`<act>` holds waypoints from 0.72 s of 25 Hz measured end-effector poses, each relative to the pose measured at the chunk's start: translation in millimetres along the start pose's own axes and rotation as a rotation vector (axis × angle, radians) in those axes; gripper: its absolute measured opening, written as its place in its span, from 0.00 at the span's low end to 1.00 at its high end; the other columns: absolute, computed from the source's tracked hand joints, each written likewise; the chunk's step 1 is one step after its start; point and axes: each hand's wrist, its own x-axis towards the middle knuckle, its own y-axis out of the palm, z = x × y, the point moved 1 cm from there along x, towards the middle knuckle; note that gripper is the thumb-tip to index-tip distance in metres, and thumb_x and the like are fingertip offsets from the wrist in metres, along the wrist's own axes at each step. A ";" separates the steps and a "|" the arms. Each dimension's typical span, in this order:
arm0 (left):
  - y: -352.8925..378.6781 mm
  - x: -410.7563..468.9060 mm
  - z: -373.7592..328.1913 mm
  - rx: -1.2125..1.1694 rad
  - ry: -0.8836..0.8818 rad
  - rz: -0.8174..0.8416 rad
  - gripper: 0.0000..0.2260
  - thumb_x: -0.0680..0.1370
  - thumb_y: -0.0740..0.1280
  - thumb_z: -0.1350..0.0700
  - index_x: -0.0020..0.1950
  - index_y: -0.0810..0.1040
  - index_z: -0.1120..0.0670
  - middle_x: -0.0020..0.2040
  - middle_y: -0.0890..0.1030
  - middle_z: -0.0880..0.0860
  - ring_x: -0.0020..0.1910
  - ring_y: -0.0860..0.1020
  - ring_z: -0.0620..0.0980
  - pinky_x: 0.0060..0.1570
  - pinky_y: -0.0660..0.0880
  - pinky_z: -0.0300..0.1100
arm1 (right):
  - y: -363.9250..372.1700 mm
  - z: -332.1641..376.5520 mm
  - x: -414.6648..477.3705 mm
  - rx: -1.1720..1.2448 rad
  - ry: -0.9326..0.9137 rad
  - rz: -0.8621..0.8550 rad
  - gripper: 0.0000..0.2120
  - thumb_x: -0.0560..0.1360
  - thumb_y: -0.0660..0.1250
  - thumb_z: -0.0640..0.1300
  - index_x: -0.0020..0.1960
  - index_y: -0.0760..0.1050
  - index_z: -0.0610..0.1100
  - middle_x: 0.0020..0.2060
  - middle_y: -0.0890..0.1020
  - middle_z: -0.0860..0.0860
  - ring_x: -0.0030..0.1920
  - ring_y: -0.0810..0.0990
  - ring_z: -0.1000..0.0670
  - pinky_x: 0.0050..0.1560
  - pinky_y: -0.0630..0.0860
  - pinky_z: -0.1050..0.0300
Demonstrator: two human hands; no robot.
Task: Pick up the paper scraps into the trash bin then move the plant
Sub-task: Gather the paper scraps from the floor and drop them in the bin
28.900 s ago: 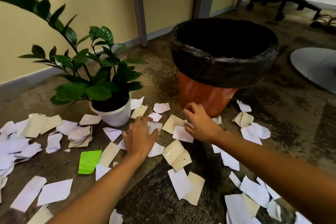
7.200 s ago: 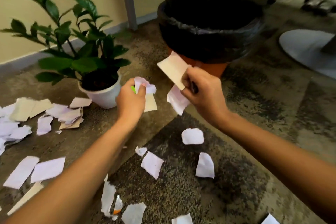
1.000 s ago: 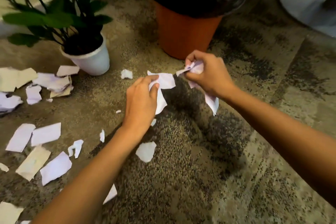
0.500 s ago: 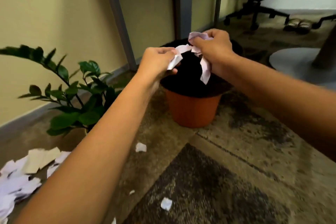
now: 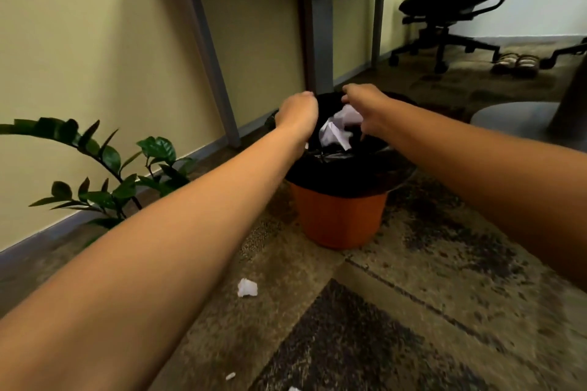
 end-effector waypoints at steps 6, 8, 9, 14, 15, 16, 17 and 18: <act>-52.0 -31.7 51.0 0.482 0.393 -0.081 0.15 0.83 0.53 0.56 0.57 0.80 0.53 0.60 0.78 0.51 0.61 0.73 0.47 0.54 0.64 0.34 | 20.1 -6.2 -51.2 -0.441 -0.467 -0.247 0.12 0.78 0.59 0.43 0.52 0.81 0.44 0.53 0.82 0.47 0.56 0.78 0.46 0.55 0.72 0.57; -74.0 -39.8 64.2 0.594 0.527 -0.051 0.14 0.82 0.54 0.57 0.56 0.79 0.54 0.58 0.78 0.51 0.60 0.74 0.46 0.53 0.62 0.30 | 35.3 -12.6 -76.4 -0.508 -0.660 -0.256 0.11 0.76 0.59 0.41 0.47 0.81 0.44 0.51 0.80 0.45 0.56 0.75 0.43 0.60 0.70 0.53; -87.2 -46.3 69.5 0.651 0.577 -0.050 0.13 0.82 0.55 0.57 0.55 0.79 0.55 0.57 0.78 0.51 0.59 0.74 0.46 0.53 0.61 0.29 | 46.0 -17.7 -88.6 -0.529 -0.718 -0.235 0.10 0.75 0.59 0.40 0.45 0.79 0.45 0.50 0.79 0.45 0.56 0.73 0.42 0.60 0.67 0.53; -162.2 -92.7 90.1 0.838 0.642 -0.041 0.10 0.81 0.58 0.57 0.51 0.79 0.56 0.54 0.77 0.52 0.53 0.74 0.44 0.51 0.61 0.29 | 103.2 -75.1 -163.1 -0.905 -0.862 0.149 0.07 0.74 0.61 0.41 0.51 0.73 0.45 0.53 0.72 0.44 0.58 0.66 0.41 0.59 0.64 0.51; -182.9 -104.6 98.7 0.881 0.636 -0.032 0.10 0.80 0.58 0.57 0.51 0.79 0.57 0.54 0.76 0.52 0.53 0.74 0.45 0.51 0.62 0.30 | 113.6 -85.0 -181.4 -0.992 -0.922 0.263 0.08 0.74 0.61 0.41 0.52 0.72 0.45 0.53 0.71 0.44 0.57 0.65 0.41 0.58 0.65 0.50; -202.0 -117.3 110.5 0.922 0.636 -0.003 0.10 0.80 0.59 0.57 0.51 0.79 0.57 0.54 0.76 0.52 0.54 0.74 0.46 0.53 0.64 0.32 | 120.8 -93.9 -199.1 -1.065 -1.005 0.363 0.08 0.73 0.61 0.42 0.53 0.71 0.45 0.53 0.70 0.45 0.56 0.66 0.42 0.56 0.66 0.50; -220.2 -129.1 125.0 0.966 0.623 0.038 0.10 0.80 0.59 0.56 0.52 0.79 0.56 0.55 0.76 0.52 0.54 0.74 0.47 0.54 0.66 0.35 | 125.5 -102.6 -215.1 -1.119 -1.104 0.459 0.09 0.73 0.61 0.42 0.53 0.70 0.45 0.52 0.70 0.45 0.54 0.66 0.43 0.54 0.67 0.49; -236.3 -140.6 141.8 1.011 0.595 0.085 0.10 0.80 0.59 0.54 0.53 0.79 0.55 0.56 0.75 0.51 0.55 0.74 0.48 0.55 0.68 0.37 | 127.9 -112.1 -229.4 -1.170 -1.189 0.567 0.10 0.72 0.61 0.42 0.53 0.70 0.45 0.52 0.70 0.45 0.53 0.66 0.43 0.52 0.68 0.49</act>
